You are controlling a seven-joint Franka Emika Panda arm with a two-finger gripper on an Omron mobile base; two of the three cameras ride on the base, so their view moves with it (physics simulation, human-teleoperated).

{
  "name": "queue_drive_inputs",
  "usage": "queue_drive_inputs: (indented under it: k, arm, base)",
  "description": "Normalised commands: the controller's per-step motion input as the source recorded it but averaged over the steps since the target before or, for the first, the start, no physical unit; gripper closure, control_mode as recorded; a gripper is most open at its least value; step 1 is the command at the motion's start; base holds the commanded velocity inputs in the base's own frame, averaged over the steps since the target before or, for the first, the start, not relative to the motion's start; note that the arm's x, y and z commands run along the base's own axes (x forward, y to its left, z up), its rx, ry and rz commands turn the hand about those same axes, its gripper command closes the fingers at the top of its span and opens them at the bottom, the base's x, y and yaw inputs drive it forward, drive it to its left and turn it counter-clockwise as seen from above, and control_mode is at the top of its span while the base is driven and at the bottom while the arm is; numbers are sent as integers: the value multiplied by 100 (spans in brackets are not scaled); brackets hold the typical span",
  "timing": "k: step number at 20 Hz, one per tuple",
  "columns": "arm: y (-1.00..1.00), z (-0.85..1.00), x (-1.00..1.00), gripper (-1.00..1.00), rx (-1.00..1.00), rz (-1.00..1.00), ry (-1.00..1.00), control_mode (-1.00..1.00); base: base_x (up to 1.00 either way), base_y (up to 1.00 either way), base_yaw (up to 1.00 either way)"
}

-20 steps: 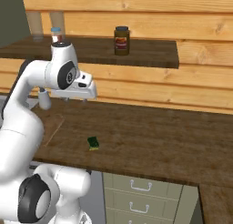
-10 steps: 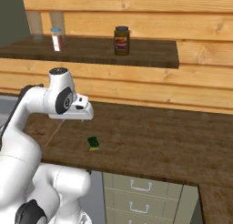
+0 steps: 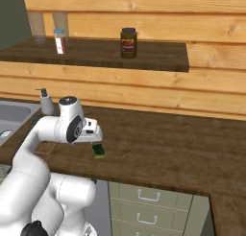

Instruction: Pick up the sponge from the counter and clean the cutting board by briefly scrubbing or pressing down on the cutting board. Once finished, release the sponge.

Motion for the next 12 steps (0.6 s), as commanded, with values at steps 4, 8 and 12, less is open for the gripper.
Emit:
queue_drive_inputs:
  k: [4,8,12]
  arm:
    - [-23,-8,60,-100,0,5,0,-100]
    - [-7,-31,69,-100,0,3,3,-100]
    - [0,-28,19,-100,0,3,1,-100]
  base:
    - [0,0,0]
    - [0,0,0]
    - [0,0,0]
